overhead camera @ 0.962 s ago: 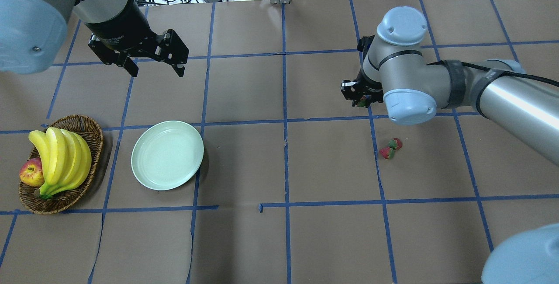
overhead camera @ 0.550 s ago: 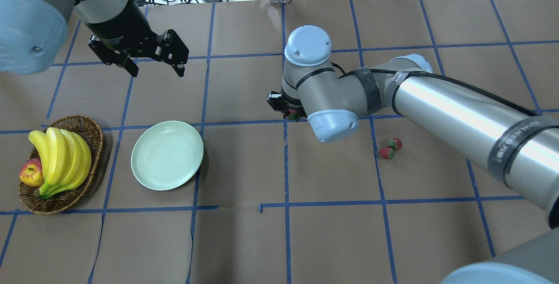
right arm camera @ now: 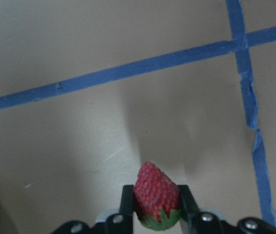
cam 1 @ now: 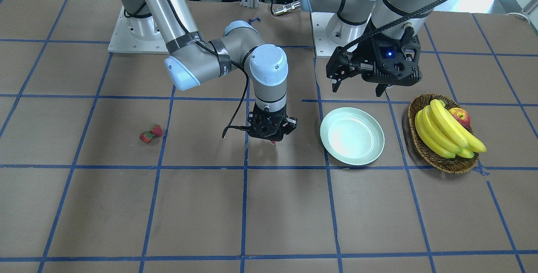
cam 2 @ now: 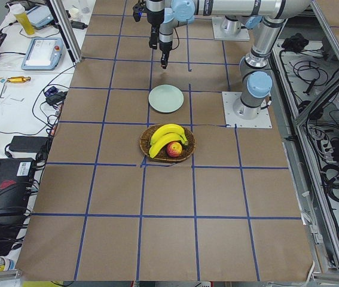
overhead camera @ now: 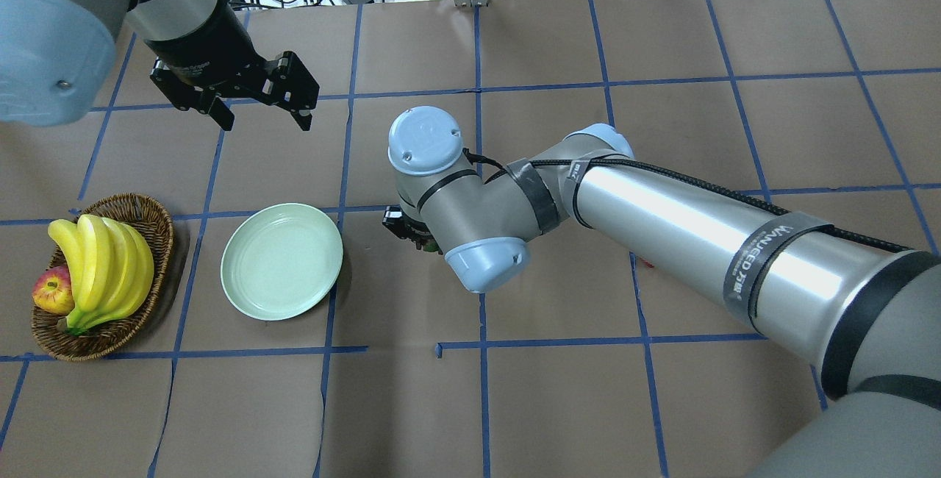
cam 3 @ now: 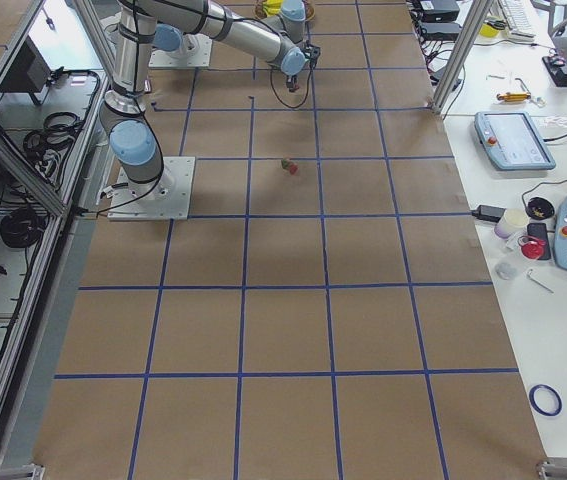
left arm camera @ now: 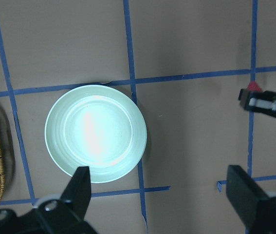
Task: Collect all strawberries into plate
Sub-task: 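Carry the strawberry toward the plate and release it beside the plate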
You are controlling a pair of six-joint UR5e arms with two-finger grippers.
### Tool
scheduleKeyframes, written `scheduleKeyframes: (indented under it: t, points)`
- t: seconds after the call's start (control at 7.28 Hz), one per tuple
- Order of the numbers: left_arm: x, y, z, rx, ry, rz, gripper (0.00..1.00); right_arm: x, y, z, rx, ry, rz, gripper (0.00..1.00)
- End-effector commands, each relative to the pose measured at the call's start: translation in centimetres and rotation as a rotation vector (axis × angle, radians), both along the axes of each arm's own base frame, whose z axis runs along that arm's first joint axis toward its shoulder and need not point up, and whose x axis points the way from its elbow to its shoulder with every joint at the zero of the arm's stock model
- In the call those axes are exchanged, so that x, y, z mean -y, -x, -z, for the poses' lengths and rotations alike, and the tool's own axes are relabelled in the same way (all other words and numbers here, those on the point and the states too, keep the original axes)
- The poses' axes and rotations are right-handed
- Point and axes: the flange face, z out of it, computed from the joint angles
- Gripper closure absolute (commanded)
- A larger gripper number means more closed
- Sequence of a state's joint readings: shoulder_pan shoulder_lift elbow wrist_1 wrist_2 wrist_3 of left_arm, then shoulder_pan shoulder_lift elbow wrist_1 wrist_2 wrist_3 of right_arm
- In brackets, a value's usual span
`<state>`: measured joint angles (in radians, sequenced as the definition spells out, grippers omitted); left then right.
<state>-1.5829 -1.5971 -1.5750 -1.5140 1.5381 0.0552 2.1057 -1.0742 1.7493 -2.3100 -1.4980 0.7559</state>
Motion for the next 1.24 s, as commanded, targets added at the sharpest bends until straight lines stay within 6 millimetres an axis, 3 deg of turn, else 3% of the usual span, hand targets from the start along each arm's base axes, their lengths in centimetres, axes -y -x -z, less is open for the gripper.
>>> scheduleKeyframes:
  t: [0.0,0.27,0.41,0.55,0.82,1.1]
  points:
    - [0.0,0.0,0.0,-0.001,0.000,0.002,0.00,-0.5,-0.2,1.2,-0.012,-0.021,-0.009,0.01]
    - [-0.1,0.0,-0.1,0.000,0.003,0.002,0.00,-0.4,-0.1,0.3,-0.008,-0.008,-0.015,0.00]
    - [-0.2,0.0,-0.1,-0.001,0.003,0.002,0.00,0.0,0.6,-1.7,-0.024,0.024,-0.009,0.00]
    - [-0.1,0.0,-0.1,0.000,0.003,0.002,0.00,0.9,3.5,-3.2,-0.104,0.014,-0.051,0.00]
    - [-0.1,0.0,-0.1,0.001,0.001,0.002,0.00,6.2,12.8,-5.0,-0.114,-0.017,0.068,0.00]
    - [0.0,0.0,0.1,0.001,-0.002,0.002,0.00,10.9,22.7,-5.0,-0.113,-0.021,0.186,0.00]
